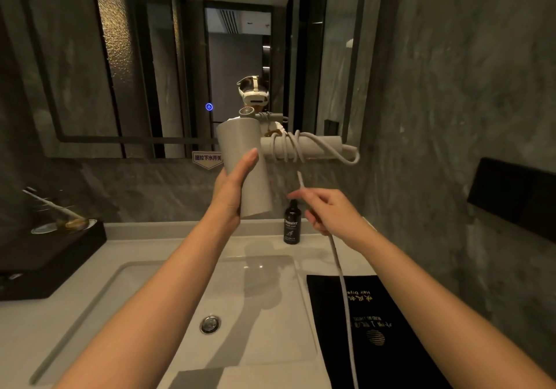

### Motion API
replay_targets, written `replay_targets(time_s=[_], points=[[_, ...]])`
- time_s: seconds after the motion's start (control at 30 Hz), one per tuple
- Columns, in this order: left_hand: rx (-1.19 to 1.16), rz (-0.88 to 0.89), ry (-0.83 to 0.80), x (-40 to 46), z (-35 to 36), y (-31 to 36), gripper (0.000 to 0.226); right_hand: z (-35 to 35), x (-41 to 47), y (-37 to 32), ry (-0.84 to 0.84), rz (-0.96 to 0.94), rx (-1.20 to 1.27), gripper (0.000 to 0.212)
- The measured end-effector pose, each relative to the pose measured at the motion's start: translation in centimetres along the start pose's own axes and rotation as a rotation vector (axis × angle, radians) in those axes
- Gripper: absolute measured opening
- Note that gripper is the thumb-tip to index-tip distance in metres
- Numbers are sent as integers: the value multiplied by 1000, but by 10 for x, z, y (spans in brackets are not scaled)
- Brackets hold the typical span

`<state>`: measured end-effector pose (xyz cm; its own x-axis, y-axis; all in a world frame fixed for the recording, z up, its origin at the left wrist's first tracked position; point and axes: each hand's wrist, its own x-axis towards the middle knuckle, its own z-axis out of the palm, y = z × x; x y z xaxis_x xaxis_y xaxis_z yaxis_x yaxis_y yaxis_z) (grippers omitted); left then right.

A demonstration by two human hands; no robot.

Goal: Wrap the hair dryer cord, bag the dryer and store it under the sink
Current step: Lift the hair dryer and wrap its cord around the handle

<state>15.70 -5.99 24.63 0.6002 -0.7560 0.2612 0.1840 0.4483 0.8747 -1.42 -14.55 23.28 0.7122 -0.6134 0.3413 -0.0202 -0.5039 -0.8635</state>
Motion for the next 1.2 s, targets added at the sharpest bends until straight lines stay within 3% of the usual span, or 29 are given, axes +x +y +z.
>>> replay_targets(time_s=[0.13,0.3,0.4,0.53,0.7,0.8,0.83,0.93,0.97,1.0,1.03,1.1,1.2], points=[[233,172,215,10,-1,-5,57,-7,-10,-6,-67,-30,-298,21],[609,240,231,17,-24,-8,68,-35,-10,-33,-51,-127,-531,12],[736,257,123,13,-33,-7,69,-47,-5,-47,-31,-199,-528,9],[822,195,-162,7,-40,4,57,-51,2,-57,49,-276,-452,12],[685,13,-455,-8,-44,19,62,-50,9,-43,169,-273,-241,7],[422,-59,-549,-14,-40,24,60,-42,9,-37,64,-171,-147,18],[323,-80,-554,-16,-37,24,59,-35,9,-34,102,-166,-151,21],[69,-140,-489,-19,-26,23,74,-26,12,-22,786,-122,43,10],[13,-149,-451,-19,-21,22,79,-20,2,-23,662,-75,178,10],[-31,-150,-409,-18,-16,21,79,-11,-1,-26,375,-7,210,10],[-73,-145,-371,-18,-11,20,73,-7,-3,-28,153,33,87,22],[-146,-112,-273,-17,0,19,54,-12,-8,-28,49,-4,-158,36],[-84,10,-101,-11,12,18,55,-9,-5,-33,25,-68,-340,35]])
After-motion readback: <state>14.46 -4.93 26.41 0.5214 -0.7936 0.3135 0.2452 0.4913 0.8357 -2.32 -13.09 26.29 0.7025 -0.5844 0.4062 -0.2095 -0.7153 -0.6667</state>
